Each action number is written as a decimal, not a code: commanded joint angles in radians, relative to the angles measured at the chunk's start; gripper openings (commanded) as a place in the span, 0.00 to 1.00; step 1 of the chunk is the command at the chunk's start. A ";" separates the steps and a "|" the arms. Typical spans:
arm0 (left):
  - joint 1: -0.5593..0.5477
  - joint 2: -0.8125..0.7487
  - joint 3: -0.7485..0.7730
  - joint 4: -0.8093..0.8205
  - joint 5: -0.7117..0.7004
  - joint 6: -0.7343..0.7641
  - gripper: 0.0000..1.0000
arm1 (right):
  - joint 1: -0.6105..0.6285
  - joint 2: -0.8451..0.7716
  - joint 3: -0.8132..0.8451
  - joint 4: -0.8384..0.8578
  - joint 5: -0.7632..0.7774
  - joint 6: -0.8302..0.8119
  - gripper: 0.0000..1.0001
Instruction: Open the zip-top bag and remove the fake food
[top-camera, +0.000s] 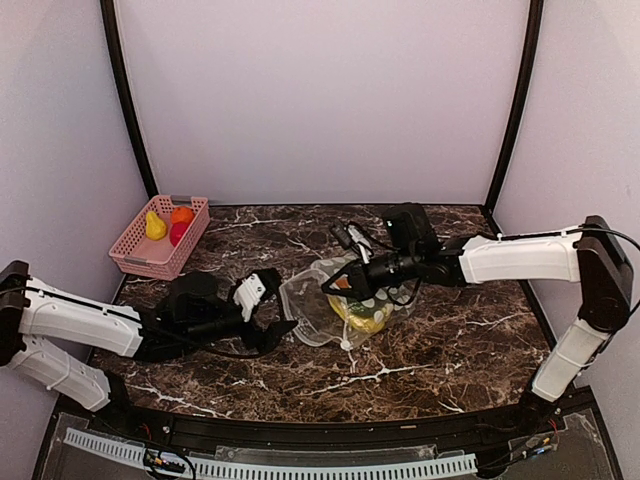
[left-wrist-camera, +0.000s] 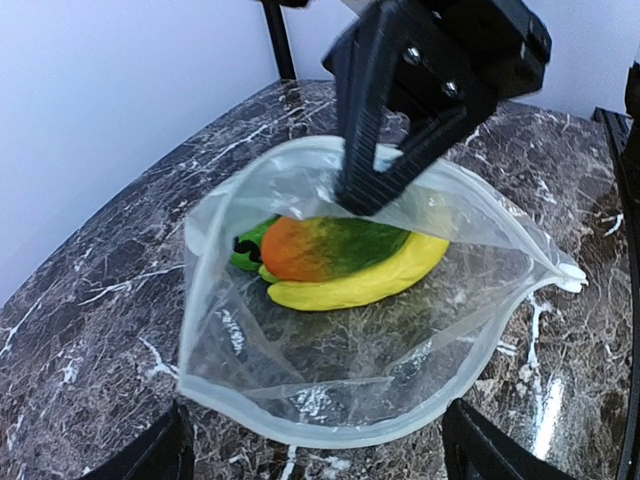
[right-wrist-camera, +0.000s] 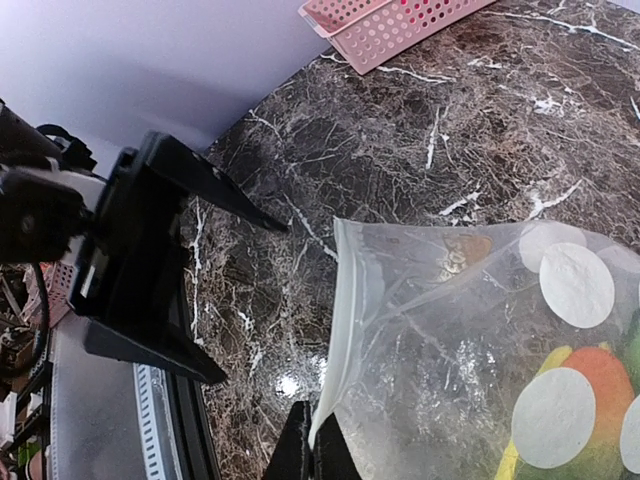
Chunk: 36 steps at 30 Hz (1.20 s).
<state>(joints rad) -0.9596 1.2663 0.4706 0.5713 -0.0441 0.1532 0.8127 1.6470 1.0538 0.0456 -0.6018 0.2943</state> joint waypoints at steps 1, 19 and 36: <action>-0.030 0.099 0.050 0.094 -0.009 0.061 0.82 | 0.021 -0.035 0.040 -0.006 0.005 0.016 0.00; -0.046 0.395 0.173 0.235 0.003 0.151 0.77 | 0.047 0.008 0.048 -0.001 0.008 0.018 0.00; -0.026 0.445 0.102 0.302 -0.013 0.050 0.78 | -0.171 -0.084 -0.032 -0.040 0.014 0.002 0.57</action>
<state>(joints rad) -0.9909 1.6962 0.5930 0.8516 -0.0479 0.2256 0.6815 1.5688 1.0229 0.0231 -0.6106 0.3264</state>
